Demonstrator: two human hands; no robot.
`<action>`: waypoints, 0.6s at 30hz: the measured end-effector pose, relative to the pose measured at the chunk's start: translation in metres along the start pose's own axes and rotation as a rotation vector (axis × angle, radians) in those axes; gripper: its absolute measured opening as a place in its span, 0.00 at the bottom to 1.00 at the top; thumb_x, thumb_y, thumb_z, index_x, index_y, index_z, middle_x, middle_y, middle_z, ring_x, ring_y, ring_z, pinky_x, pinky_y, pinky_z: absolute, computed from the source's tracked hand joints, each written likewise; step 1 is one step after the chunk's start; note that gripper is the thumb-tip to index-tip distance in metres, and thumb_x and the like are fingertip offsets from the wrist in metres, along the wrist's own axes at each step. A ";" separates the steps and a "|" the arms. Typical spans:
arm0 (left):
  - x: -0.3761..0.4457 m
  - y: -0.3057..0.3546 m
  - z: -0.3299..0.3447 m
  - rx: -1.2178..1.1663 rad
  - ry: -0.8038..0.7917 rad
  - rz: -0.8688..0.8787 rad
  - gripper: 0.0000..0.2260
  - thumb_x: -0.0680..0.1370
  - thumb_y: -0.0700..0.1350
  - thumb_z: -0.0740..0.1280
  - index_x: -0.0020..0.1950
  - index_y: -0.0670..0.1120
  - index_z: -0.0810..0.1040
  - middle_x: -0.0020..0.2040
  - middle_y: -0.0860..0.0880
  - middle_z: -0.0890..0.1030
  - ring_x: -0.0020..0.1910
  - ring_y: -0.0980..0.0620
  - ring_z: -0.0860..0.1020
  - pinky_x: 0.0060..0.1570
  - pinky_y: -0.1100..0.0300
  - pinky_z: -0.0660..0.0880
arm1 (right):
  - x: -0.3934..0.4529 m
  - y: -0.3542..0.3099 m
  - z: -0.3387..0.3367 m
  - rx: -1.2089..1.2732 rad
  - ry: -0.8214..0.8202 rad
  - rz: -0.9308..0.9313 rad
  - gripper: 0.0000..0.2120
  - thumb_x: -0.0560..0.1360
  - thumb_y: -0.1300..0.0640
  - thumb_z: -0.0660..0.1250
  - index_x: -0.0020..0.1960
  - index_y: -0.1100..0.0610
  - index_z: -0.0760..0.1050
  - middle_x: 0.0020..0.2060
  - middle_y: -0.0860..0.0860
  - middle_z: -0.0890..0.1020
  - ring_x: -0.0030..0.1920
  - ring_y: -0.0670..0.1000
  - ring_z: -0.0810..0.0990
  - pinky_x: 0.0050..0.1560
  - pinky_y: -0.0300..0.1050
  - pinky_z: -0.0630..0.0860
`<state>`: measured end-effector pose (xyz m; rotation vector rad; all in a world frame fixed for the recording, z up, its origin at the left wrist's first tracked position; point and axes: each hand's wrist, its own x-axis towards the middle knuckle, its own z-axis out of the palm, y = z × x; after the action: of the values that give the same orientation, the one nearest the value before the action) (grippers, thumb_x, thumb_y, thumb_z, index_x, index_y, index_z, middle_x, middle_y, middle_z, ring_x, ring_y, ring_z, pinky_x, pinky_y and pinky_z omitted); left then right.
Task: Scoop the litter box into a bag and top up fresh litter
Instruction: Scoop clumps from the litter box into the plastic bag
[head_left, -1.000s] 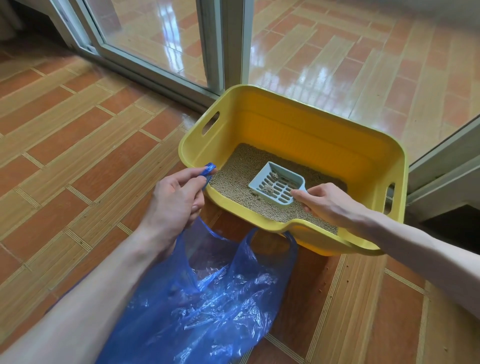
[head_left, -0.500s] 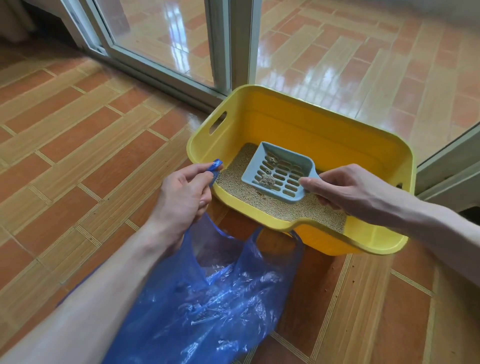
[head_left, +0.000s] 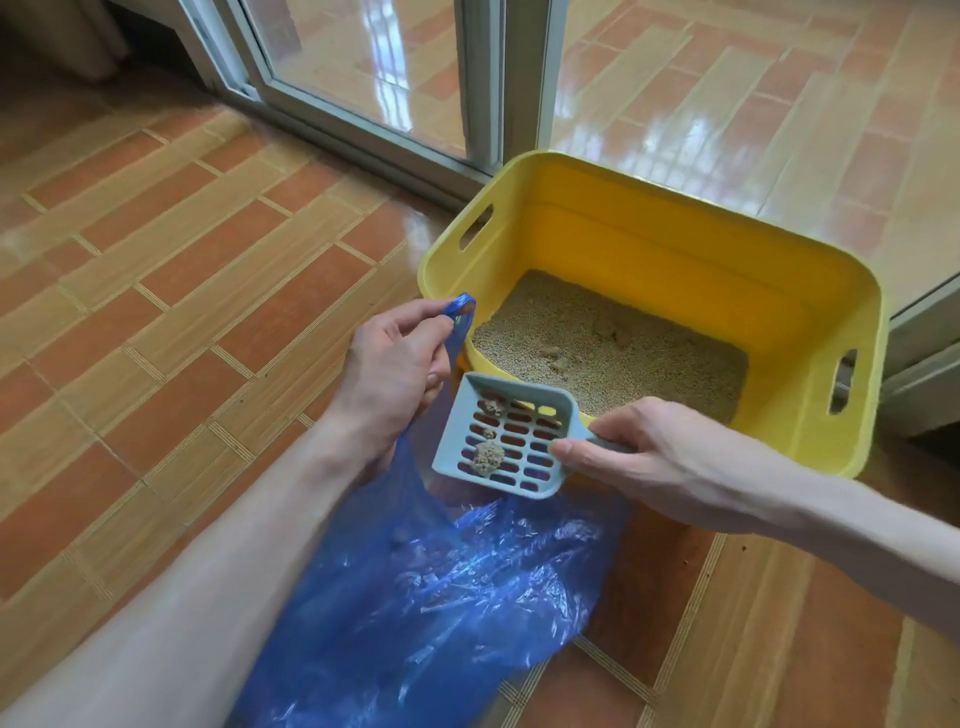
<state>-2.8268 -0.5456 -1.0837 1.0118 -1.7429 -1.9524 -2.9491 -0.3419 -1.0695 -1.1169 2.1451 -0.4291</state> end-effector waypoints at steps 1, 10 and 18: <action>-0.001 0.001 0.000 0.002 0.002 0.002 0.11 0.85 0.40 0.61 0.60 0.46 0.81 0.23 0.53 0.63 0.19 0.58 0.56 0.19 0.68 0.55 | 0.004 0.002 0.007 -0.005 -0.001 0.000 0.29 0.77 0.32 0.61 0.31 0.55 0.69 0.21 0.46 0.67 0.22 0.45 0.63 0.24 0.38 0.58; -0.004 0.003 0.004 0.042 -0.010 -0.002 0.11 0.85 0.39 0.60 0.62 0.44 0.81 0.22 0.53 0.64 0.19 0.58 0.57 0.19 0.68 0.55 | 0.043 0.012 0.069 -0.029 -0.054 0.043 0.27 0.79 0.35 0.61 0.31 0.53 0.69 0.23 0.48 0.71 0.24 0.46 0.68 0.28 0.43 0.63; -0.007 0.004 0.007 0.047 -0.019 -0.023 0.10 0.84 0.39 0.61 0.57 0.47 0.81 0.22 0.53 0.64 0.19 0.58 0.57 0.19 0.68 0.55 | 0.067 0.004 0.103 -0.193 0.011 -0.018 0.23 0.79 0.35 0.59 0.38 0.53 0.69 0.33 0.50 0.78 0.39 0.58 0.79 0.36 0.49 0.71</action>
<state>-2.8275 -0.5361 -1.0778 1.0371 -1.8030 -1.9499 -2.9074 -0.3926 -1.1738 -1.2426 2.2248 -0.2400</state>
